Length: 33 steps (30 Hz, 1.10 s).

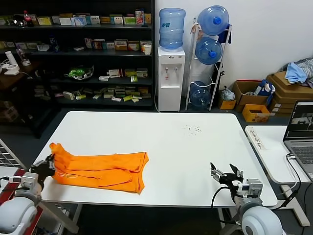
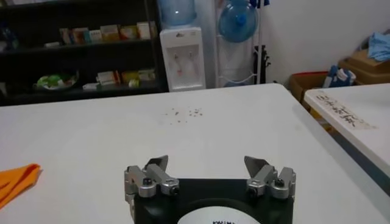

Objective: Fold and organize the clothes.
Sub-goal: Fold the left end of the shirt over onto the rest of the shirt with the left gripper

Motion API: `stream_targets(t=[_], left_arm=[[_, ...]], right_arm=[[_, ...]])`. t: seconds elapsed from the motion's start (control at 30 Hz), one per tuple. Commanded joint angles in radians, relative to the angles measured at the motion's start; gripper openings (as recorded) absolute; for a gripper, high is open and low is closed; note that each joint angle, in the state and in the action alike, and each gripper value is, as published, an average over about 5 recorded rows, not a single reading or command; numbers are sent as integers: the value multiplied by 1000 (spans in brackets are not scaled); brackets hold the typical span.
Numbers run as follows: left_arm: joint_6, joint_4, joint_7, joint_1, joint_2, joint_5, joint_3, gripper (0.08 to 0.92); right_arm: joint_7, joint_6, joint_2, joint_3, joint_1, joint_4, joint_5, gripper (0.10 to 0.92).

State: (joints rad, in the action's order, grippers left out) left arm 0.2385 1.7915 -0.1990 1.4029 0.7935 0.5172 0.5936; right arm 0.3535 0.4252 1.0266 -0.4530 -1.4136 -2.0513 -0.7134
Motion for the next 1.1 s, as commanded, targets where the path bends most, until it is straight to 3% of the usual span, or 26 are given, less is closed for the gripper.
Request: stream_targets(t=[0.03,0.5,1.1], left_arm=[[171,353,-189,-18,181,506,-205,128],[178,249,-214,-174,356,516,-350,128],[182,194,-199,-201,405,433,-390,128]], right_arm=[[6,3,14,-9,-9,7,14,823],[11,6,45,-28,-42,16,34,823],[12,5,41,-22,-23,36,20,823]])
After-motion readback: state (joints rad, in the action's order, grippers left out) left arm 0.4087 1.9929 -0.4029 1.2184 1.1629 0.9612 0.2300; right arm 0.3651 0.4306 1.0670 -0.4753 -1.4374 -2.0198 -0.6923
